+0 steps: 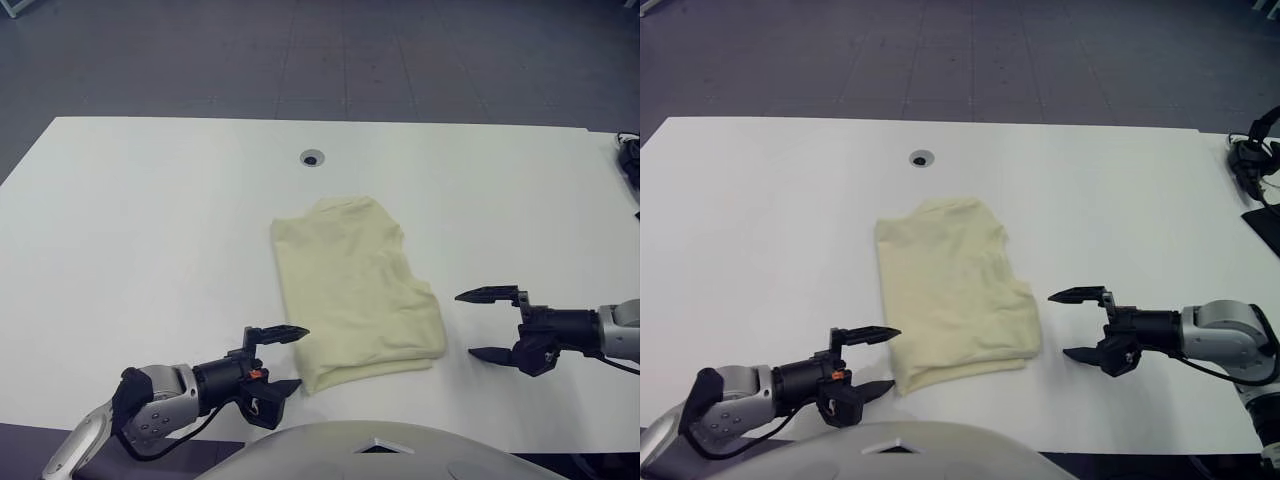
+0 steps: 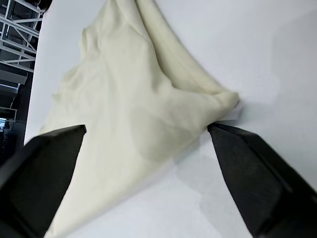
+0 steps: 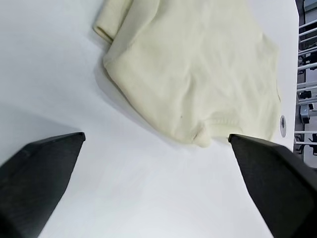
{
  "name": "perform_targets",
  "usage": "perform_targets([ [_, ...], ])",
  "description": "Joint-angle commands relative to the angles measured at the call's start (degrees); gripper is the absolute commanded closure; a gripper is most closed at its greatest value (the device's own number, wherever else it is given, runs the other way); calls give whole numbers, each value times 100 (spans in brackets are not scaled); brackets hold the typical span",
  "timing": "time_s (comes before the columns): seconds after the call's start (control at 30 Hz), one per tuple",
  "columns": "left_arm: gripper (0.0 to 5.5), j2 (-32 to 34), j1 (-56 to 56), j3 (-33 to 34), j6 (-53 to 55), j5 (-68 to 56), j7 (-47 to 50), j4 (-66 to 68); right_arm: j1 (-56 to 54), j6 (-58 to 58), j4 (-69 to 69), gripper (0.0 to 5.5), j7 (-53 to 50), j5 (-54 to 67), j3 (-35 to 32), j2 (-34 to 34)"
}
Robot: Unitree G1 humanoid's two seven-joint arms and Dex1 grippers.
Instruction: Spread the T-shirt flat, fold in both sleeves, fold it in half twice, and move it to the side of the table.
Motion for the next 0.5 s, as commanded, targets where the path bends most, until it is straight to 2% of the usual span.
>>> perform_targets([
  [0.03,166,5,-62,-219,33,305,7,261,-22,-66,6,39,48,-355,593,71],
  [0.5,393,158,-30,-480,58,269,-24,287,-622,-268,156,259,-173,-564,1635,202],
])
